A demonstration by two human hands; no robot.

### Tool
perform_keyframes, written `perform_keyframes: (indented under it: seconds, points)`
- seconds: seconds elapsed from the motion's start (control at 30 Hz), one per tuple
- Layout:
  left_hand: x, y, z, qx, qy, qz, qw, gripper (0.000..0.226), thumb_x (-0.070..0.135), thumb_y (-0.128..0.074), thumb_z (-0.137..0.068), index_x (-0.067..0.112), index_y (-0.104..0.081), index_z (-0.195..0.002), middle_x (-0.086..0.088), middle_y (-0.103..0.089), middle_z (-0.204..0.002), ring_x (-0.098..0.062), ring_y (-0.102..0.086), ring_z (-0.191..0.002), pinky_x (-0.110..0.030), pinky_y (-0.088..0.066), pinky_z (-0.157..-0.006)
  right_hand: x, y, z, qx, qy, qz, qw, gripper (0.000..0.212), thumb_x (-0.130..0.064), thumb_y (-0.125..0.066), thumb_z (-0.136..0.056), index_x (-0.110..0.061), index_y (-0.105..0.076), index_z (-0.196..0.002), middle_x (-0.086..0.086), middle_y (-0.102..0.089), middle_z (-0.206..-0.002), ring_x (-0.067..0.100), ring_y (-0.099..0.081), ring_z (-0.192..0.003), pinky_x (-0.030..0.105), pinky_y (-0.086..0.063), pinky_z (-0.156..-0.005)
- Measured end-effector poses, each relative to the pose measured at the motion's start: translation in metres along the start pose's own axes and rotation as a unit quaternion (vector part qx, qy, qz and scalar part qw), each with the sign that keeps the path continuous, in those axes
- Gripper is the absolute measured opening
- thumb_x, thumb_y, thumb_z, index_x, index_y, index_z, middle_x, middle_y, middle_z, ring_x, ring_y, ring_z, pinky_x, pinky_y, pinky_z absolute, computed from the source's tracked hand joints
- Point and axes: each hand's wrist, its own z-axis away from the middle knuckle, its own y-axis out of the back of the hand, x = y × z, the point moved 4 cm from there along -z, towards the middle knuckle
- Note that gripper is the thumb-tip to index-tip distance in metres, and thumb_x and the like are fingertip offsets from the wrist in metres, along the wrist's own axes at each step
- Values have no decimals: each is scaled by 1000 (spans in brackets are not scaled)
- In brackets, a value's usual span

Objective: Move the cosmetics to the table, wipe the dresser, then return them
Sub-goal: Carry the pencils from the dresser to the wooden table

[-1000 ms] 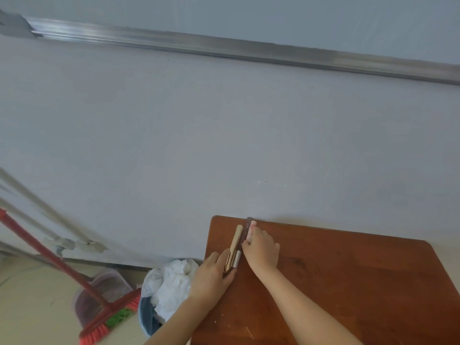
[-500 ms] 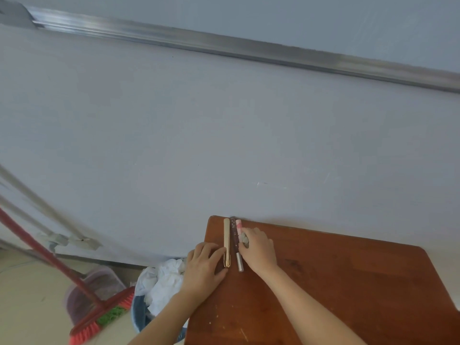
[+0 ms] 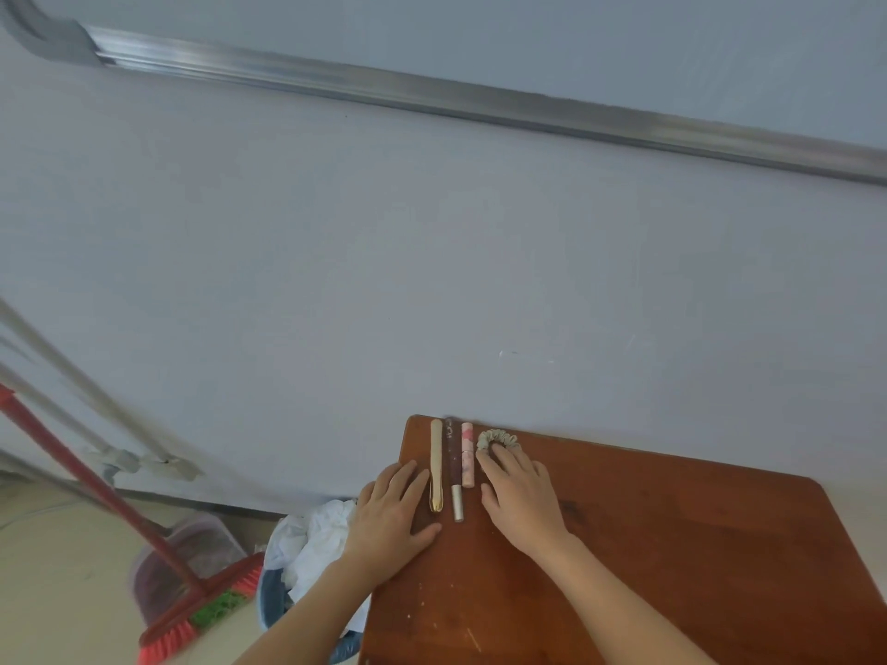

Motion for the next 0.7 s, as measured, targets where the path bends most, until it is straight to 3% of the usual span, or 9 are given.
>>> perform_keyframes:
  seconds: [0.13, 0.27, 0.37, 0.43, 0.5, 0.57, 0.63, 0.7]
  points:
    - [-1, 1, 0, -12, 4, -14, 1000, 65, 64, -36, -62, 26, -45, -114, 5, -67, -109, -14, -43, -108, -31, -55, -74, 4, 4, 12, 15, -1, -6, 1000, 56, -30, -85, -51, -24, -68, -105, -2, -69, -102, 17, -66, -95, 30, -55, -68]
    - [4, 4, 1, -60, 9, -21, 998, 68, 67, -33, -59, 27, -46, -111, 7, -68, -103, -15, -63, -98, -28, -55, -70, 2, 9, 26, 10, -1, -9, 1000, 57, -33, -85, -50, -27, -68, -105, -3, -69, -102, 15, -66, -95, 29, -55, -68]
    - [8, 12, 2, -71, 16, -44, 996, 71, 67, -30, -57, 25, -59, -108, 5, -69, -102, -17, -67, -95, -29, -55, -67, -3, 14, 34, 19, 0, -7, 1000, 55, -35, -85, -50, -28, -69, -103, -5, -69, -102, 14, -66, -95, 28, -55, -69]
    - [8, 19, 3, -98, 37, -42, 994, 84, 66, -24, -58, 22, -55, -122, -1, -57, -126, -24, -54, -118, -37, -50, -87, -7, 18, 38, 37, 4, -7, 999, 55, -35, -84, -50, -28, -69, -102, -5, -68, -101, 13, -66, -94, 28, -55, -69]
    - [12, 22, 7, -141, 25, -33, 989, 98, 67, -13, -57, 21, -26, -143, -1, -23, -151, -25, -18, -140, -41, -24, -110, -9, 22, 43, 57, 6, -9, 998, 54, -35, -84, -50, -27, -70, -101, -6, -68, -100, 13, -66, -93, 28, -55, -68]
    - [15, 28, 12, -138, 39, -34, 989, 94, 68, -13, -63, 22, -14, -146, 1, -10, -155, -22, -5, -142, -39, -14, -113, -9, 27, 47, 77, 3, -11, 997, 51, -34, -85, -49, -27, -71, -98, -6, -69, -97, 13, -67, -92, 29, -55, -68]
    - [16, 36, 18, -122, 38, -56, 990, 88, 66, -16, -67, 21, -28, -143, -1, -24, -151, -25, -19, -140, -41, -23, -111, -7, 31, 51, 96, -8, -7, 995, 46, -34, -84, -51, -27, -72, -94, -5, -69, -97, 14, -67, -91, 32, -56, -69]
    - [13, 38, 22, -100, 55, -95, 989, 73, 62, -24, -69, 25, -59, -120, 3, -57, -127, -24, -51, -121, -37, -48, -91, -6, 32, 55, 119, -13, 3, 993, 32, -37, -74, -64, -27, -71, -94, -4, -69, -98, 16, -67, -93, 35, -56, -71]
